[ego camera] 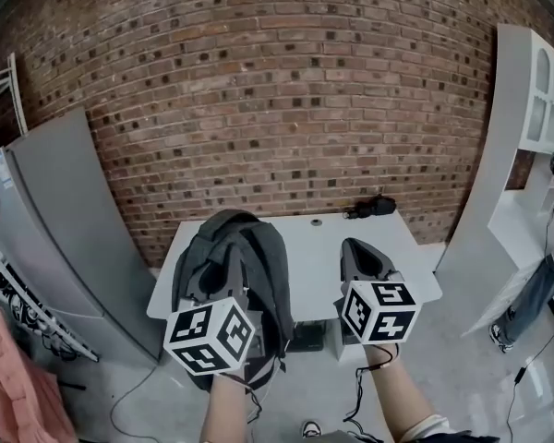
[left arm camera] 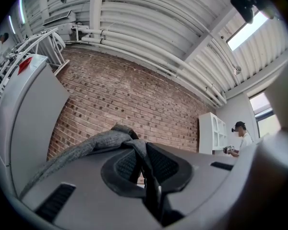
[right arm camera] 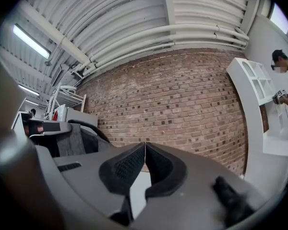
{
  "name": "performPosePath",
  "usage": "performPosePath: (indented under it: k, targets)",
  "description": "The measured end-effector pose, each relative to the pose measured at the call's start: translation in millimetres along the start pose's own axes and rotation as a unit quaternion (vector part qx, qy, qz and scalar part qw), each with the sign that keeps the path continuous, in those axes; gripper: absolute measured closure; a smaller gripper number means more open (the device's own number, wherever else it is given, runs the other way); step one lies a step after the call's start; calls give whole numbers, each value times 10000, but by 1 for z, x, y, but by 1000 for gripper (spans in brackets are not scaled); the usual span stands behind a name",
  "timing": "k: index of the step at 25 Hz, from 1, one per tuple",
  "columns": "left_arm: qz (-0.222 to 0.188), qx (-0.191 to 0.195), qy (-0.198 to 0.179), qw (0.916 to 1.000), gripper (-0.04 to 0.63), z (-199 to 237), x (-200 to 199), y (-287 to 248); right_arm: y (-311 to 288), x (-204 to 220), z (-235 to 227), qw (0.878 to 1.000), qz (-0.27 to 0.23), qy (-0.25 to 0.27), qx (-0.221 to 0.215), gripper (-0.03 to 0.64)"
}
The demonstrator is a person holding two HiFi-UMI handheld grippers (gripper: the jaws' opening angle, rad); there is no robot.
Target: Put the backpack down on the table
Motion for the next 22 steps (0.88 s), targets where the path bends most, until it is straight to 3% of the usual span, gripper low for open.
performPosePath:
  k: [13,22]
  targets:
    - [-115,-362,-139,9992,560,-9,0,-74,-75,-6,-53,9994,-11,-116,-330,586]
    - [-145,-380,-142,9991,558,-14,2,-105,-102,22,-78,9984,191,-379,-383,586]
Point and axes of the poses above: the fingertips, and each gripper's own axes: y backward along the fingers, z to its left, x out of its underside, the point moved 1 cm from there along y, backward along the fingers, and after that the axes turned 4 degrees about -x, right-handed, at the moved point
